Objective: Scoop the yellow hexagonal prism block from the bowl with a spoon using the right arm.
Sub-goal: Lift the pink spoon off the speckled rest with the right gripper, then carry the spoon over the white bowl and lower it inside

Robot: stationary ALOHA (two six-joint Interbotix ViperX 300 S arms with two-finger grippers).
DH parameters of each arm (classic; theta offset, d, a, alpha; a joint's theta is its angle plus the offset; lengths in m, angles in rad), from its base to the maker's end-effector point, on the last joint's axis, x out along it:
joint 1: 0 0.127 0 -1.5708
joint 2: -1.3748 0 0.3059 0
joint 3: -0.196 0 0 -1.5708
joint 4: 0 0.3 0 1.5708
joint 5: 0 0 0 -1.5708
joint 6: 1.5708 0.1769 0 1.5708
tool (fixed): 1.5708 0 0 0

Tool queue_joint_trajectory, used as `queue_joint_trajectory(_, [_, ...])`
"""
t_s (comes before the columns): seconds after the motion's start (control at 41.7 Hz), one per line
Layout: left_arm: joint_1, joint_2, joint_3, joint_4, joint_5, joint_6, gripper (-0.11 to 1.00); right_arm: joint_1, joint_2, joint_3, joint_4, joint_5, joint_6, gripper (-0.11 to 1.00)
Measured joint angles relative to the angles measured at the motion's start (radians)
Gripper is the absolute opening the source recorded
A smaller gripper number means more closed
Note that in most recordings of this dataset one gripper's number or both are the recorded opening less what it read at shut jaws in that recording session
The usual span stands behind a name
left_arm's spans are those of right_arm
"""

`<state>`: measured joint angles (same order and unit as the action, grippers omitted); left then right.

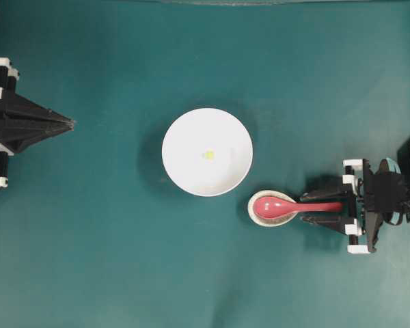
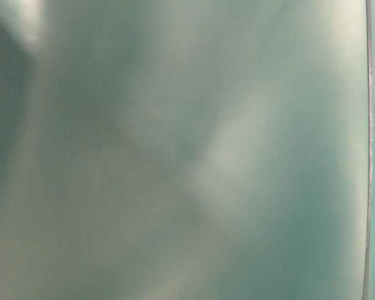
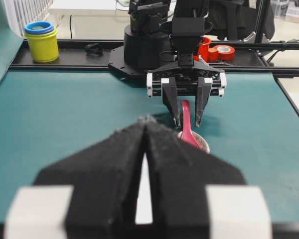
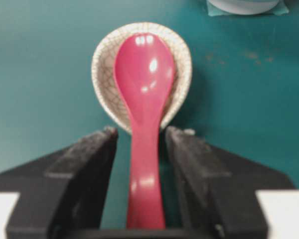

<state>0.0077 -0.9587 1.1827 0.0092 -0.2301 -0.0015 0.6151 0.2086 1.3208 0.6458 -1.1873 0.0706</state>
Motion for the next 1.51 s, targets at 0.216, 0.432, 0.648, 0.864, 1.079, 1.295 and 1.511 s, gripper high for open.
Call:
queue_joint_trajectory(0.216, [0.0, 0.0, 0.0, -0.002, 0.002, 0.0, 0.0, 0.0, 0.002, 0.0, 0.0, 0.0, -0.002, 0.51])
queue_joint_trajectory(0.432, [0.0, 0.0, 0.0, -0.002, 0.003, 0.0, 0.0, 0.0, 0.002, 0.0, 0.0, -0.002, -0.003, 0.22])
queue_joint_trajectory(0.648, [0.0, -0.003, 0.0, -0.002, 0.008, -0.002, 0.0, 0.0, -0.009, 0.002, 0.0, -0.015, -0.005, 0.23])
queue_joint_trajectory(0.864, [-0.002, -0.005, 0.0, 0.0, 0.011, -0.002, 0.0, -0.002, -0.12, 0.008, 0.0, -0.014, -0.02, 0.22])
queue_joint_trajectory(1.079, [0.0, 0.0, 0.0, 0.0, 0.008, -0.002, 0.0, -0.029, -0.262, -0.005, -0.002, 0.069, -0.069, 0.22])
queue_joint_trajectory(1.295, [0.0, 0.0, 0.0, -0.002, 0.008, 0.0, 0.0, -0.172, -0.437, -0.071, 0.002, 0.359, -0.198, 0.23])
queue_joint_trajectory(1.511, [0.0, 0.0, 0.0, -0.002, 0.008, 0.0, 0.0, -0.362, -0.586, -0.181, 0.002, 0.746, -0.354, 0.22])
